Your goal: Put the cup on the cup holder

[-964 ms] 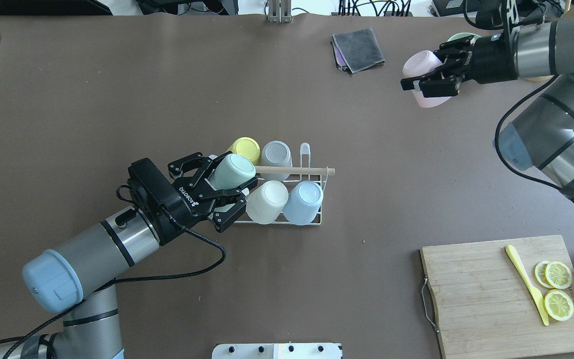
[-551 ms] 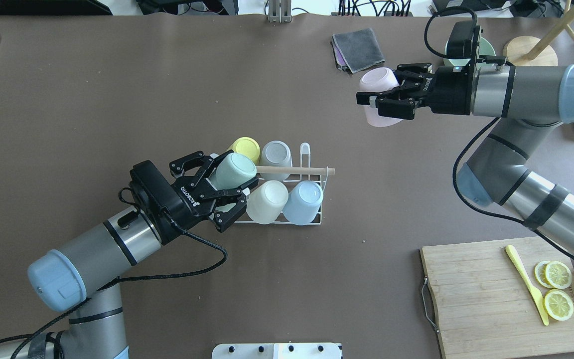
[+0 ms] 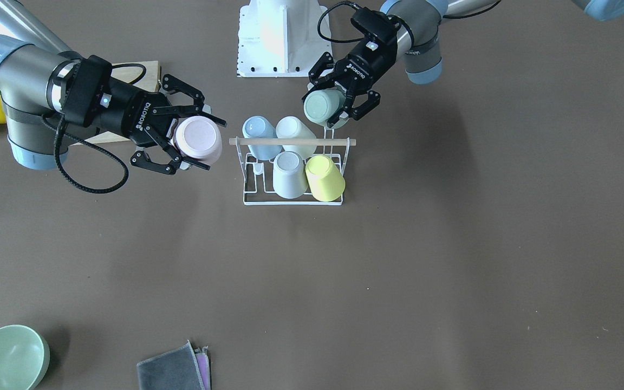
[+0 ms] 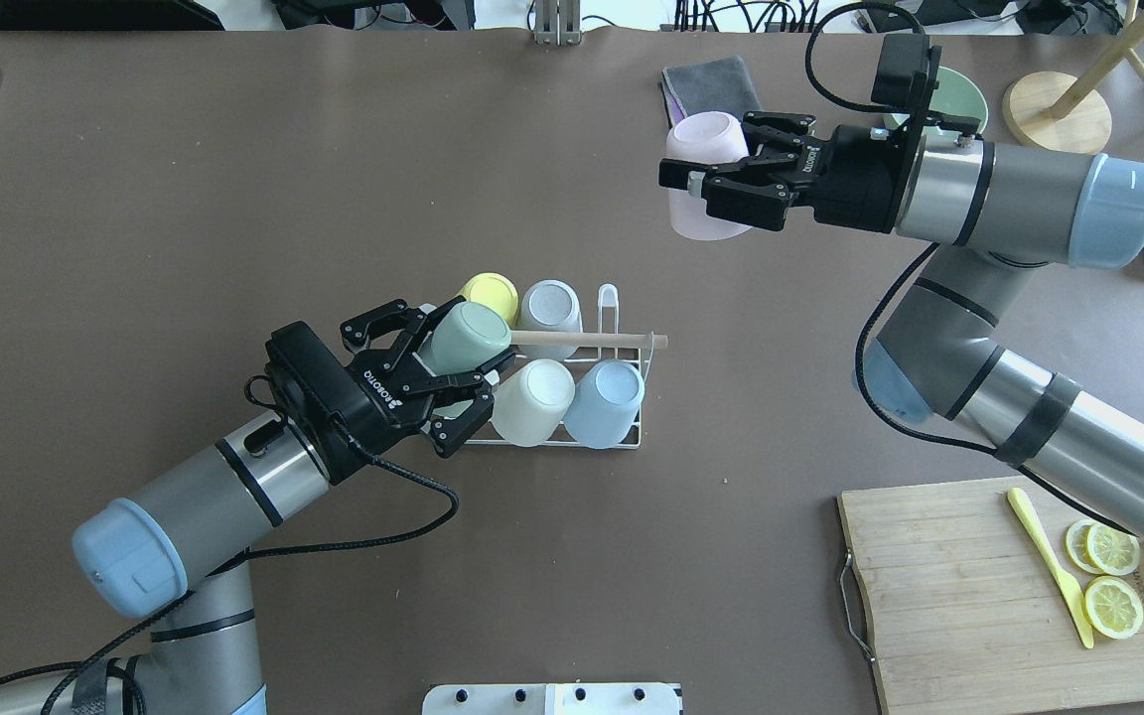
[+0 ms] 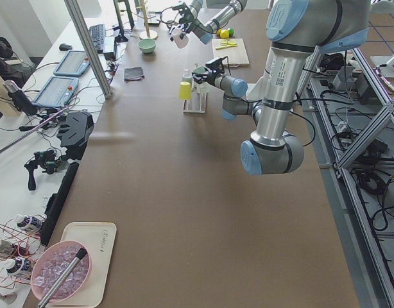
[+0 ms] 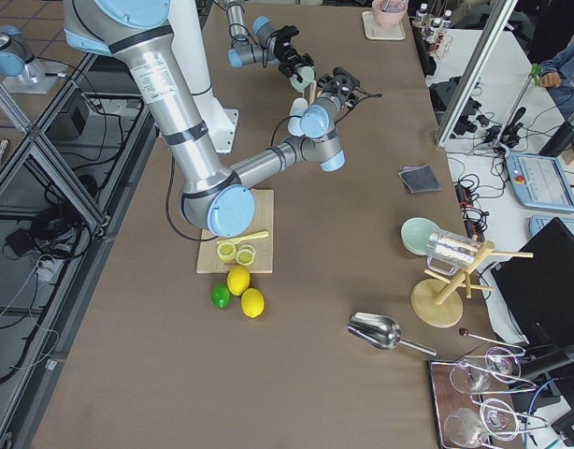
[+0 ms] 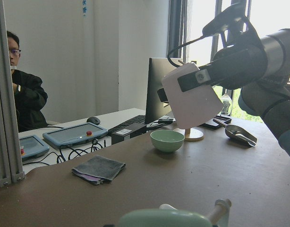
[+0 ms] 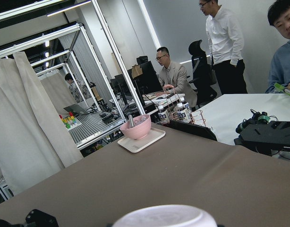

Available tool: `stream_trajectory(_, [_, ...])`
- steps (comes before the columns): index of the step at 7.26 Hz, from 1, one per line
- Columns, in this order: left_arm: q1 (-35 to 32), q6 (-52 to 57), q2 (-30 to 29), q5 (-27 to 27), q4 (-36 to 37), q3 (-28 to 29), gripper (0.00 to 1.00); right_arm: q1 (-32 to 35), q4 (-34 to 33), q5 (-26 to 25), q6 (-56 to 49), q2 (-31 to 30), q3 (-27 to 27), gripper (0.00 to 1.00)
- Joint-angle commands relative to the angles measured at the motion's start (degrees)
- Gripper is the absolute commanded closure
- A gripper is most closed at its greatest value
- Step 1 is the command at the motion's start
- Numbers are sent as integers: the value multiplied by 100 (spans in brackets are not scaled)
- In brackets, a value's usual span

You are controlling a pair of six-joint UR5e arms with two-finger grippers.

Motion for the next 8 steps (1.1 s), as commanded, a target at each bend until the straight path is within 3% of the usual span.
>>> stream_trajectory(1, [6, 3, -26, 3, -47, 94, 100, -101, 302, -18, -796, 462, -542, 100])
stream_trajectory(3, [15, 3, -35, 3, -47, 146, 100, -373, 312, -79, -2033, 596, -721, 100])
stream_trajectory(6, [15, 11, -26, -5, -99, 208, 100, -742, 416, -176, -3082, 614, -1045, 100])
stream_trajectory(7, [15, 11, -26, -6, -108, 234, 94, -831, 643, -185, -3285, 658, -1325, 100])
stream_trajectory(8, [15, 55, -35, -6, -117, 252, 22, -831, 706, -176, -3296, 745, -1502, 100])
